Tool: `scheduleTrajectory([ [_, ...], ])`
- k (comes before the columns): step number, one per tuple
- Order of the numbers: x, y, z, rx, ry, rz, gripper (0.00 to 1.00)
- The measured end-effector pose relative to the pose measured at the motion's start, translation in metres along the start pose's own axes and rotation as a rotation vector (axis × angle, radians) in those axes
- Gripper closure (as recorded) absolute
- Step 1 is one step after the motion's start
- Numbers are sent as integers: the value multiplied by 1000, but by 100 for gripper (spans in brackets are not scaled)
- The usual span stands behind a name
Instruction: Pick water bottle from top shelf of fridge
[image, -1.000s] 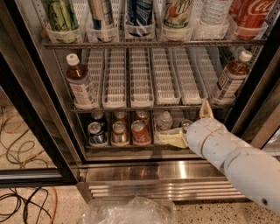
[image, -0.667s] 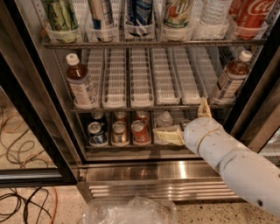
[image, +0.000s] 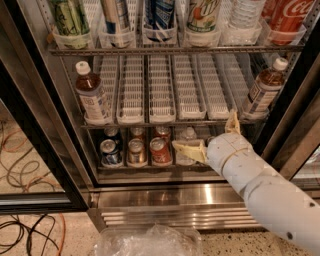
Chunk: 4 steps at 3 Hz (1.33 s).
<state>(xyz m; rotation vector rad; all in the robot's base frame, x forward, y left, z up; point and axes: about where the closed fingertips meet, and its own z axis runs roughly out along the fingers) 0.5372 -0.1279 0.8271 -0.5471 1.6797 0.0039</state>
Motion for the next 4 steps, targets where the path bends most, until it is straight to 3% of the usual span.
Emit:
scheduleTrajectory([
  [1,-5,17,-4,60,-101,77,0],
  [2,-11,19,-32,168,-162,96,0],
  [3,-18,3,-39,241,-196,97,0],
  [4,-29,0,-35,253,-241,101,0],
])
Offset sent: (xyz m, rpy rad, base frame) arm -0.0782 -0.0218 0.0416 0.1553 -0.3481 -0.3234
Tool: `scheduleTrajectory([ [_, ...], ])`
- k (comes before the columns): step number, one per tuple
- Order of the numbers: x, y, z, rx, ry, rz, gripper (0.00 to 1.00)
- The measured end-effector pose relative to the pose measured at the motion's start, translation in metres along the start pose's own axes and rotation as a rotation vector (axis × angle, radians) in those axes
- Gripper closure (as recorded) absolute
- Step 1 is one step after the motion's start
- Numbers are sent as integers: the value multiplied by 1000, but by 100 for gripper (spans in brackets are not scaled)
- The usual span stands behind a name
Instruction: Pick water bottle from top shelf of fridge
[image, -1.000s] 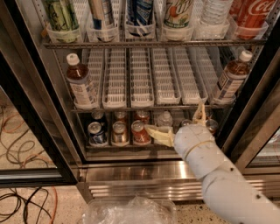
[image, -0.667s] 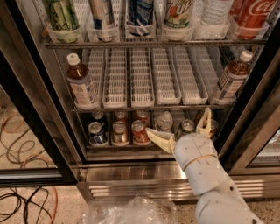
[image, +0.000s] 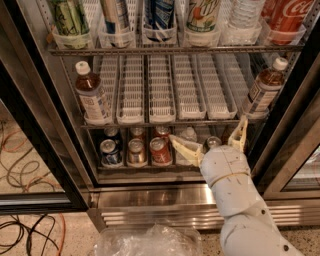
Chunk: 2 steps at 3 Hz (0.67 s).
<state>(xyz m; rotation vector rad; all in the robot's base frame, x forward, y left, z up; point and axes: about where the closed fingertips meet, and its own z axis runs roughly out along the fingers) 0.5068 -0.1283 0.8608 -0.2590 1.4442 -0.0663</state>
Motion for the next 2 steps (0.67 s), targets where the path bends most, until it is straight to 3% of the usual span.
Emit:
scheduleTrajectory([
  [1,-33,-19,9,51,-105,0,0],
  [2,-61,-47,7,159,-202,4,0],
])
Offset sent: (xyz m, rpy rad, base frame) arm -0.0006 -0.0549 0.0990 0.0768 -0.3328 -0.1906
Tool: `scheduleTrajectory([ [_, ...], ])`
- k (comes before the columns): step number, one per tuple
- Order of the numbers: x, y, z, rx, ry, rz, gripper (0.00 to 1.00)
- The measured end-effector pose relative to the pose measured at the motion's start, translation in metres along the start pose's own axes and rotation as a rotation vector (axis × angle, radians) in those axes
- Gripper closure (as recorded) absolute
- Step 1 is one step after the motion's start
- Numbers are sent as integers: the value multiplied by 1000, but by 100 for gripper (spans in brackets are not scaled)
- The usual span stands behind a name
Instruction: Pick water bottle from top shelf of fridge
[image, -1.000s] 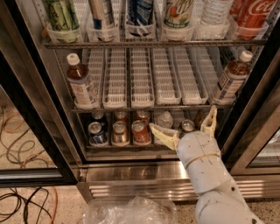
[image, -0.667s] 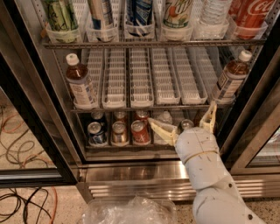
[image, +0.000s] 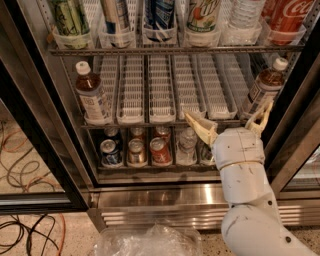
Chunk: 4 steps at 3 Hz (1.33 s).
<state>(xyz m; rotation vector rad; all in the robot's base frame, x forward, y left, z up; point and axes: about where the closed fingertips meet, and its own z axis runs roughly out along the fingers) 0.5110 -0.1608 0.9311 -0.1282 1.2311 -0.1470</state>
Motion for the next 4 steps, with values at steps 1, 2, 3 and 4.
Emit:
scheduleTrajectory([
  [1,0,0,0,0,0,0,0],
  [2,-9,-8,8,36,-46,-7,0],
  [3,-28,-25,18,95,-114,-23,0],
  [4,-43,-28,22,122,-164,-26,0],
])
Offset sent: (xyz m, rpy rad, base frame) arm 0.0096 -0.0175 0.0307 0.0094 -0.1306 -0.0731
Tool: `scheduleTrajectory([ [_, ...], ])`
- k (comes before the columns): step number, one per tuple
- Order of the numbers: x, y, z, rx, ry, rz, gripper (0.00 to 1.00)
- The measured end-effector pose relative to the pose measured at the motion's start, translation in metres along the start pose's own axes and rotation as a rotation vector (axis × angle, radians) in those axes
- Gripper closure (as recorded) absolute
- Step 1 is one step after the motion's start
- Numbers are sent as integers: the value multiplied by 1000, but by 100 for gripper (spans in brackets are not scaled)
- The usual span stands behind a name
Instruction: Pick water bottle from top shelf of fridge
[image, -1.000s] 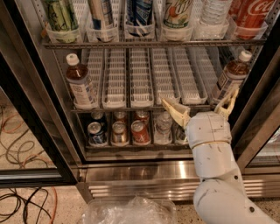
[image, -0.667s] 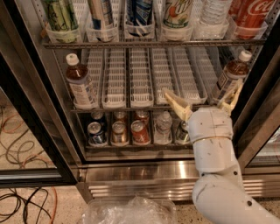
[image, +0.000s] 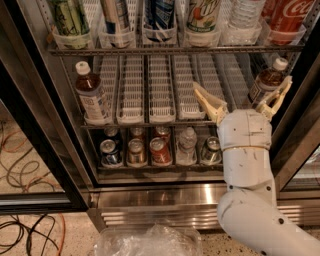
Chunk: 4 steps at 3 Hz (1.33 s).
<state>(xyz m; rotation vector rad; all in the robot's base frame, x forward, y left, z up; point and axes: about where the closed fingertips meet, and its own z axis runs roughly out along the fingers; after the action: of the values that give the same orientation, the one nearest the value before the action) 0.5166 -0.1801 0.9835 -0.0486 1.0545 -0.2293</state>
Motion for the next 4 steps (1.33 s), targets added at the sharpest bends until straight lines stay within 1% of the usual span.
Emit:
scheduleTrajectory([
  [1,-12,6,1,-26,-50,-12,0],
  [2,-18,8,6,-12,-87,6,0],
  [3,-12,-2,15,44,-101,54,0],
  [4,-12,-3,15,48,-102,56,0],
])
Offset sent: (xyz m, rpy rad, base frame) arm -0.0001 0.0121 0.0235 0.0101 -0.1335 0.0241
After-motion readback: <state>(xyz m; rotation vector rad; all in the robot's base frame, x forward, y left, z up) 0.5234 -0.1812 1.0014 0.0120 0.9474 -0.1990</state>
